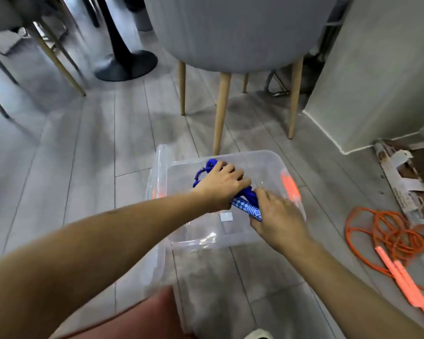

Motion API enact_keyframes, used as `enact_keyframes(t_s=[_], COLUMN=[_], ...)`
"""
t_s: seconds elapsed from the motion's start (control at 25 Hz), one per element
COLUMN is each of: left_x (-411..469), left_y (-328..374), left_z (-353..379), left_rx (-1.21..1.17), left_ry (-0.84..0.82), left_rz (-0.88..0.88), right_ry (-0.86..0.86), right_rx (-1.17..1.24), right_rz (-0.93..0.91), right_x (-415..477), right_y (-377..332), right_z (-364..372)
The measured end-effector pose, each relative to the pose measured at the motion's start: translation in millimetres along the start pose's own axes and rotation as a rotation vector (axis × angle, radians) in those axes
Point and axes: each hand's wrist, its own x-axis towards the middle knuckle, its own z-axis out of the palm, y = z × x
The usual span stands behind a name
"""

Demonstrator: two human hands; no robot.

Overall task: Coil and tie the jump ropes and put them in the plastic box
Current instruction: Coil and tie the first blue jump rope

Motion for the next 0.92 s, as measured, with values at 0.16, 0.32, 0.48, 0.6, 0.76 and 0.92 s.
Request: enact_keyframes(t_s=[0.16, 0.32, 0.48, 0.6, 0.76, 0.92], left_x=[8, 12, 3, 5, 11, 8], left_y=[-33, -45, -45, -38, -4, 13], left_z=[47, 88, 128, 145, 152, 184], left_rx=[0.086, 0.172, 0.22, 0.239, 0.05, -0.004], left_ry=[0.038, -0.129, -0.228, -0.512, -0.76, -0.88], left_rz=[0.007, 0.039, 0.074, -0.008, 0.041, -0.019], right_ry=[-0.029, -0.186, -0.162, -0.069, -0.072, -0.118], right_rx=[0.068, 0.352, 0.198, 0.12, 0.087, 0.083], right_rz=[0.066, 0.049, 0.065, 0.104, 0.137, 0.15], right_x=[38, 56, 51, 49, 46, 46], right_y=[-21, -17, 6, 7, 3, 5], right_z=[44, 84, 105, 108, 108, 110])
